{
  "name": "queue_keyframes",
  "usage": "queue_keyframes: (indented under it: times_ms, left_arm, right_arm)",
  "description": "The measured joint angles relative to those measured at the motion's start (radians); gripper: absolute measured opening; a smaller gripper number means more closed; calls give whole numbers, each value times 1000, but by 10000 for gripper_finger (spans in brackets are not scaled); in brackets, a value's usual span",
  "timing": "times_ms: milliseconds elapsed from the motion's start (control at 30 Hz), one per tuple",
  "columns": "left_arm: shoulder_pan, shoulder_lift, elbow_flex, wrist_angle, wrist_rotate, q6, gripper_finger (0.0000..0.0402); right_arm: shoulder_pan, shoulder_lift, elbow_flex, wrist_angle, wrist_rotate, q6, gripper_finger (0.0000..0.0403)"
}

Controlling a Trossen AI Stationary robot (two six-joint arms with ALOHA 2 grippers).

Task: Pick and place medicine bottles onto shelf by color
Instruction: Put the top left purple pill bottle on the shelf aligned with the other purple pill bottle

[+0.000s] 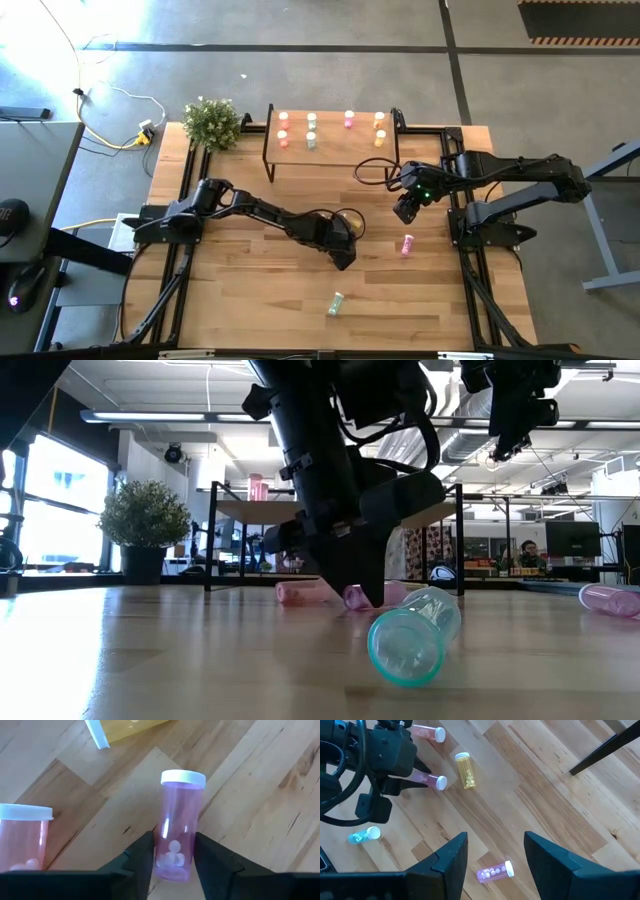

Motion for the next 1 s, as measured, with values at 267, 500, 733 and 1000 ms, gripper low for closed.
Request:
queue_keyframes:
  times_ms: [267, 500, 733, 1000]
  left_arm:
    - [0, -12, 0, 12, 75, 55, 83]
    - [-1, -65, 13, 3, 100, 134, 95]
    - [14, -161, 13, 14, 88, 243, 95]
    - [68, -295, 14, 48, 51, 390, 95]
  right_arm:
    - [0, 0, 0, 3, 0, -8, 185]
    - [0, -1, 0, 80, -33, -36, 185]
    - [0, -18, 0, 161, -81, -70, 185]
    - [0, -99, 2, 325, -98, -76, 185]
